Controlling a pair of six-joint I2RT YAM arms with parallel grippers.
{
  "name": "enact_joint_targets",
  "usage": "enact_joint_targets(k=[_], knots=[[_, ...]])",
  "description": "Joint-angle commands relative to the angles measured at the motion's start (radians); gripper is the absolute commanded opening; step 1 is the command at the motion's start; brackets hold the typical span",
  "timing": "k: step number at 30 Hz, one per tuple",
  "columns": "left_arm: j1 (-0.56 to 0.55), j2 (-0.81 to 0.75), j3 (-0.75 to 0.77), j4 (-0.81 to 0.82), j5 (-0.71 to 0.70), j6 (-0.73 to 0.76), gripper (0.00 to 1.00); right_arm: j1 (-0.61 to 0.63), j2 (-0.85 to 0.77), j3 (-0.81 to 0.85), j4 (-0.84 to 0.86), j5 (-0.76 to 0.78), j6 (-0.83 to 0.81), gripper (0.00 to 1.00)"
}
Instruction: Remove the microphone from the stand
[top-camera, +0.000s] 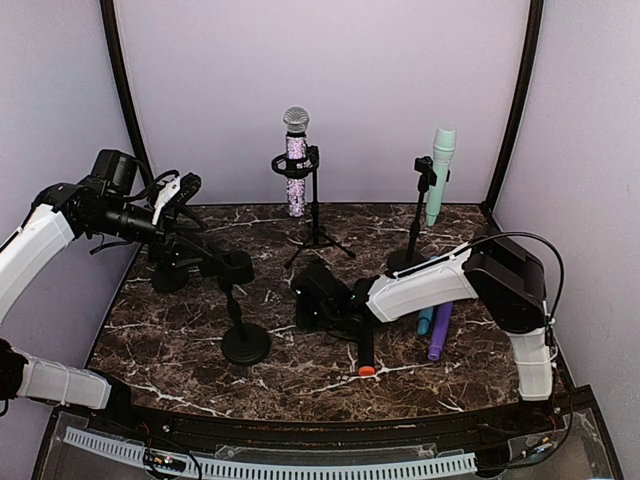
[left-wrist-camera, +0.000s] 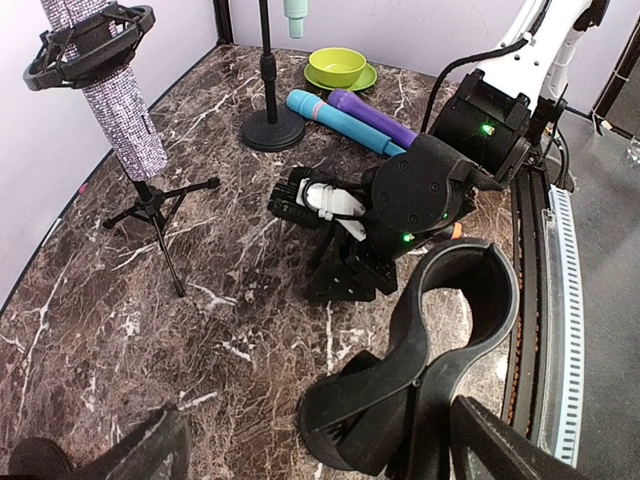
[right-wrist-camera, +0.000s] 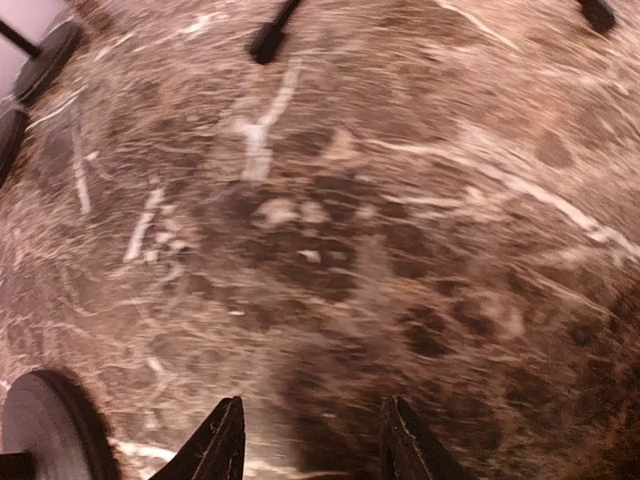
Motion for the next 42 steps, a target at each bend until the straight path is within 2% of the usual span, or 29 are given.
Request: enact_joint_targets(k=[1, 7, 12, 15, 18, 20, 23, 31, 32, 33, 34, 38, 42], knots=[[0.007, -0.017, -0.015, 0.012, -0.021, -0.002, 0.92, -0.008, -0.074, -0.079, -0.040, 0.112, 0.129, 0.47], [0.008, -0.014, -0.004, 0.016, -0.059, -0.018, 0.99, -0.010, -0.150, -0.157, -0.029, 0.194, 0.188, 0.49], [0.015, -0.014, 0.005, 0.017, -0.093, -0.037, 0.99, 0.003, -0.166, -0.136, 0.008, 0.202, 0.123, 0.52], [0.033, -0.015, 0.010, 0.014, -0.095, -0.044, 0.99, 0.042, -0.179, -0.135, 0.098, 0.206, 0.006, 0.56], [0.071, -0.009, 0.015, 0.010, -0.081, -0.055, 0.99, 0.103, -0.196, -0.167, 0.280, 0.178, -0.204, 0.63], [0.100, -0.003, 0.017, 0.009, -0.061, -0.061, 0.99, 0.144, -0.198, -0.186, 0.431, 0.103, -0.328, 0.70], [0.129, 0.004, 0.030, -0.008, -0.043, -0.066, 0.99, 0.195, -0.168, -0.167, 0.527, 0.083, -0.366, 0.72], [0.155, -0.021, 0.017, -0.034, 0.001, -0.049, 0.99, 0.208, -0.064, -0.044, 0.614, 0.083, -0.366, 0.72], [0.155, -0.022, 0.019, -0.042, 0.006, -0.047, 0.99, 0.208, -0.059, -0.033, 0.620, -0.049, -0.561, 0.83], [0.156, -0.025, 0.020, -0.047, 0.010, -0.045, 0.99, 0.208, -0.052, -0.022, 0.623, -0.157, -0.614, 0.86], [0.156, -0.028, 0.022, -0.054, 0.017, -0.043, 0.99, 0.208, -0.046, -0.009, 0.625, -0.186, -0.632, 0.87], [0.156, -0.049, 0.023, -0.060, 0.044, -0.046, 0.99, 0.209, -0.014, 0.046, 0.603, -0.283, -0.665, 0.87], [0.156, -0.067, 0.027, -0.066, 0.040, -0.056, 0.99, 0.211, 0.041, 0.129, 0.554, -0.232, -0.667, 0.85]])
